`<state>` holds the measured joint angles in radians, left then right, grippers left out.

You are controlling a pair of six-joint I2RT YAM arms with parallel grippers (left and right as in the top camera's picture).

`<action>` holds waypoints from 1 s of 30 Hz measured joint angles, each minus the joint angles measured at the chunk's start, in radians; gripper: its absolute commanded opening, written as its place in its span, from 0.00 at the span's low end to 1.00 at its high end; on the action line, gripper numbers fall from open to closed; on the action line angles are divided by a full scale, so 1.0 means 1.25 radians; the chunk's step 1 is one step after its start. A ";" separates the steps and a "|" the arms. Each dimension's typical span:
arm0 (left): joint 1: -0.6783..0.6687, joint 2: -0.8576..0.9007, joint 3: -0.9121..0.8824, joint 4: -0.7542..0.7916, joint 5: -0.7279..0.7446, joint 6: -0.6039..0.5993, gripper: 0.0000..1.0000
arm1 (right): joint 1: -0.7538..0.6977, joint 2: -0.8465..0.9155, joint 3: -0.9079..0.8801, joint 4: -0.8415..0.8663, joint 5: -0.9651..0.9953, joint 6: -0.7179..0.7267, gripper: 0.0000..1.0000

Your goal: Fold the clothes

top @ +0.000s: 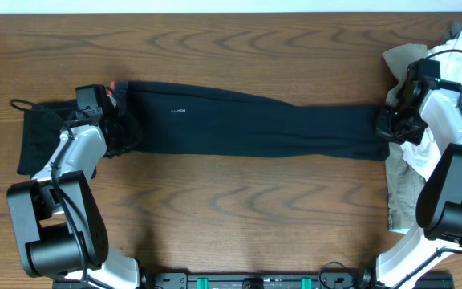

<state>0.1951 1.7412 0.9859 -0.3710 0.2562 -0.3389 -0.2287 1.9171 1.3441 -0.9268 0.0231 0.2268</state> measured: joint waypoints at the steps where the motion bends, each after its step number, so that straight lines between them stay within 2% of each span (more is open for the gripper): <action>1: 0.000 0.000 0.000 0.000 0.000 0.000 0.39 | -0.004 0.000 0.000 -0.003 0.001 0.000 0.03; 7: 0.000 0.000 0.000 0.000 0.000 0.000 0.39 | -0.024 0.000 0.000 -0.013 0.009 0.000 0.02; 11: 0.000 0.000 0.000 0.000 0.000 0.000 0.38 | -0.024 0.000 0.000 -0.026 0.011 0.000 0.06; 26: 0.000 0.000 0.000 -0.003 0.000 0.000 0.38 | -0.024 0.000 0.000 -0.125 -0.013 -0.007 0.07; 30: 0.000 0.000 0.000 -0.003 0.000 0.000 0.38 | -0.024 0.000 0.000 -0.161 -0.013 -0.013 0.17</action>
<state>0.1951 1.7412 0.9859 -0.3744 0.2562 -0.3389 -0.2588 1.9171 1.3441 -1.1275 0.0067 0.2108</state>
